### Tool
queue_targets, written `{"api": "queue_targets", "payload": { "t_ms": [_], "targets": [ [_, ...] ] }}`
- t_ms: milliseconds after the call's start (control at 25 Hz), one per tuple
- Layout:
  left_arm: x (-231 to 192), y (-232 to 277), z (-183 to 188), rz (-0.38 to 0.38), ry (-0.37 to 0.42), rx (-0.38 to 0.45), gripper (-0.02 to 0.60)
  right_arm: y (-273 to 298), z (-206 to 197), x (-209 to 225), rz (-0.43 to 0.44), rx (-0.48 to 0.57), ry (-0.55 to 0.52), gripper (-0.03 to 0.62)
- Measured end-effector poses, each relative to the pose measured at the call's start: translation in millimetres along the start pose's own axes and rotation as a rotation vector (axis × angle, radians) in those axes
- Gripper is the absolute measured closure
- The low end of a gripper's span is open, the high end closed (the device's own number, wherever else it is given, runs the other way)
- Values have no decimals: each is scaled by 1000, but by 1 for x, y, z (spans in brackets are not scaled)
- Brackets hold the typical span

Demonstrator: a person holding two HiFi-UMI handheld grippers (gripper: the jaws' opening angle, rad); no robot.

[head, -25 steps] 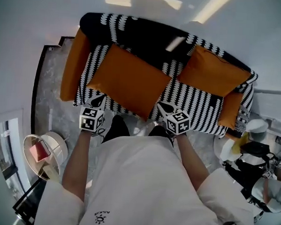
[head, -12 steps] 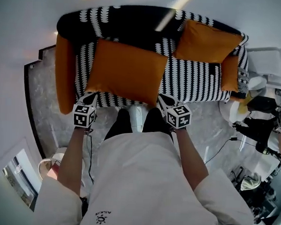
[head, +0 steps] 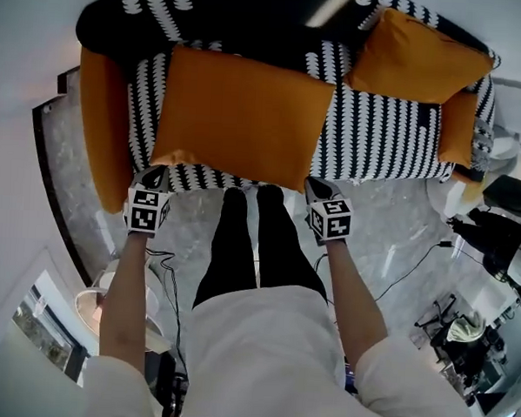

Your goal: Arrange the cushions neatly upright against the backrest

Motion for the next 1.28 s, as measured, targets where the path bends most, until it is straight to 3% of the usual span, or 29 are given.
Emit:
{"api": "queue_targets", "payload": {
  "t_ms": [120,280,320,400,520,640,920,1120,1280],
  "targets": [
    [-25,25,-21,25,20,-58,559,33,-20,3,-15,-60,-2,569],
    [-47,57,-54,29,38,-164,431,65,-57,6,5,-180,16,562],
    [-49,62,-62,29,48,-193,390,70,-65,8,13,-202,17,541],
    [-52,73,-71,31,81,-236,359,77,-75,13,31,-230,14,416],
    [-51,87,-74,20,114,-261,288,84,-86,18,74,-271,-12,338],
    [-51,95,-83,3,147,-288,275,89,-106,14,97,-332,-47,298],
    [-40,123,-84,-36,228,-347,304,115,-125,33,127,-407,-118,288],
    [-45,112,-72,-74,257,-307,455,113,-104,18,180,-396,-140,406],
    [-41,95,-47,-109,237,-247,505,90,-73,18,234,-339,-145,466]
  ]
}}
Point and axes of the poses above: the fingertips, and each gripper's own axes: y forward along the fingers, x to its right, z out of its top, the point moved 1 cm from there along -y, backward along the fingers, and after that the axes turned 2 degrees about -y, right-handed, at the moved point
